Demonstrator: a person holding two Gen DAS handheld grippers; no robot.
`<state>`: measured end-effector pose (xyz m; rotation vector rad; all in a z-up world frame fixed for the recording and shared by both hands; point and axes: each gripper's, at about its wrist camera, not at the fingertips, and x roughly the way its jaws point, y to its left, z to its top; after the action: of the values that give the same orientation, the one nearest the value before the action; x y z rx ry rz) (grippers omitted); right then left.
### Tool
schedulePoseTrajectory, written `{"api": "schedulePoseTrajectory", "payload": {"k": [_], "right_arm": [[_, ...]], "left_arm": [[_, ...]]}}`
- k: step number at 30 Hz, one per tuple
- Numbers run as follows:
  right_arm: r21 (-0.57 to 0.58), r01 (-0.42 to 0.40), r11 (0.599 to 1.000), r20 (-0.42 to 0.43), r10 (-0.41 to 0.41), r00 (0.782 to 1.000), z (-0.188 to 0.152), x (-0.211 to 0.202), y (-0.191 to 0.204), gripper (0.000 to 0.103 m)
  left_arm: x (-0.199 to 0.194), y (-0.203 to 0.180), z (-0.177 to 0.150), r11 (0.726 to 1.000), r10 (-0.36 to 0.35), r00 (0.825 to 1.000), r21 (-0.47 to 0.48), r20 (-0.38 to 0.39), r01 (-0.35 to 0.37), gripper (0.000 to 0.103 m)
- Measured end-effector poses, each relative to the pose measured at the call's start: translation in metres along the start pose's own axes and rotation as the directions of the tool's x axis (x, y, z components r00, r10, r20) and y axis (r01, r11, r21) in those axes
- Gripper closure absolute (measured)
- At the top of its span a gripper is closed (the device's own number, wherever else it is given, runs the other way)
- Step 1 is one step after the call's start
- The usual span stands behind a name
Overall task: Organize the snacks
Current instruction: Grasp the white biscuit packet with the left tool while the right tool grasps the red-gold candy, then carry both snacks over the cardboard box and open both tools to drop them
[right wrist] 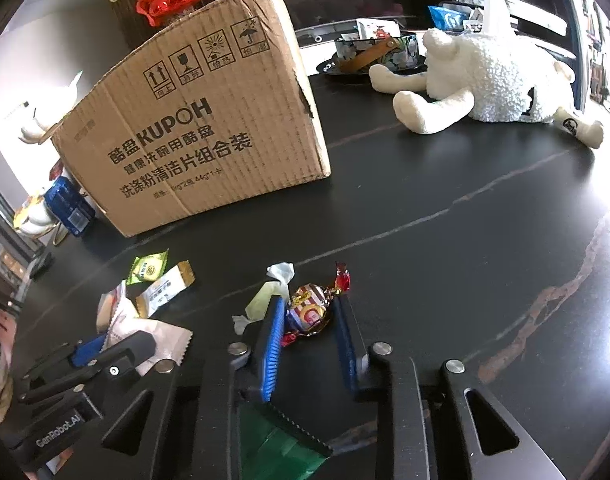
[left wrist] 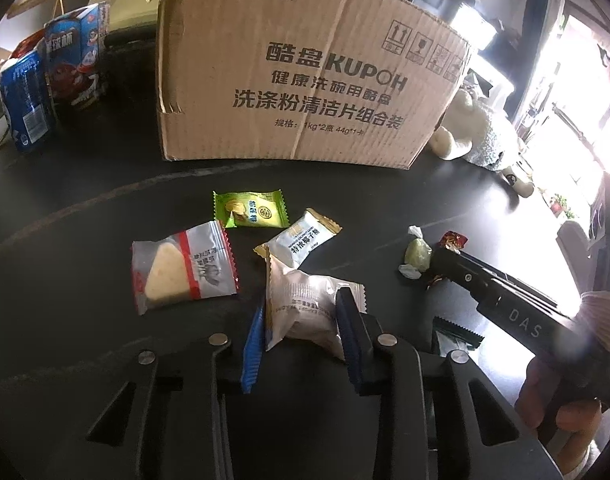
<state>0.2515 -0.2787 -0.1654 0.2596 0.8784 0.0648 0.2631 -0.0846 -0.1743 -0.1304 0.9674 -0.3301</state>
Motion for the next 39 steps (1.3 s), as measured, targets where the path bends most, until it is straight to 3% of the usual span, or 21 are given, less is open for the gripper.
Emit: {"api": "schedulePoseTrajectory", "payload": {"k": [8,22,30,39], "right_arm": [[-0.027,0.003,1.0,0.026,-0.002,1.0,-0.004,-0.014,0.007,0.077],[-0.115,-0.056,0.992,0.096,0.068,0.993,-0.005,-0.058,0.045,0.077],[-0.135,-0.064,0.989,0.165,0.086,0.983,0.009,-0.09,0.058,0.077],[-0.182,-0.05,0.982,0.254,0.097,0.962,0.04,-0.123,0.077,0.077]], "left_arm": [[-0.01,-0.005,0.0,1.0,-0.002,1.0,0.006,0.01,0.002,0.072],[-0.062,-0.01,0.003,1.0,0.004,0.994,0.02,0.106,-0.006,0.072],[-0.097,-0.015,0.015,0.999,-0.006,0.984,0.052,0.175,-0.004,0.072],[-0.141,-0.022,0.046,0.995,-0.007,0.959,0.099,0.283,-0.022,0.072]]}}
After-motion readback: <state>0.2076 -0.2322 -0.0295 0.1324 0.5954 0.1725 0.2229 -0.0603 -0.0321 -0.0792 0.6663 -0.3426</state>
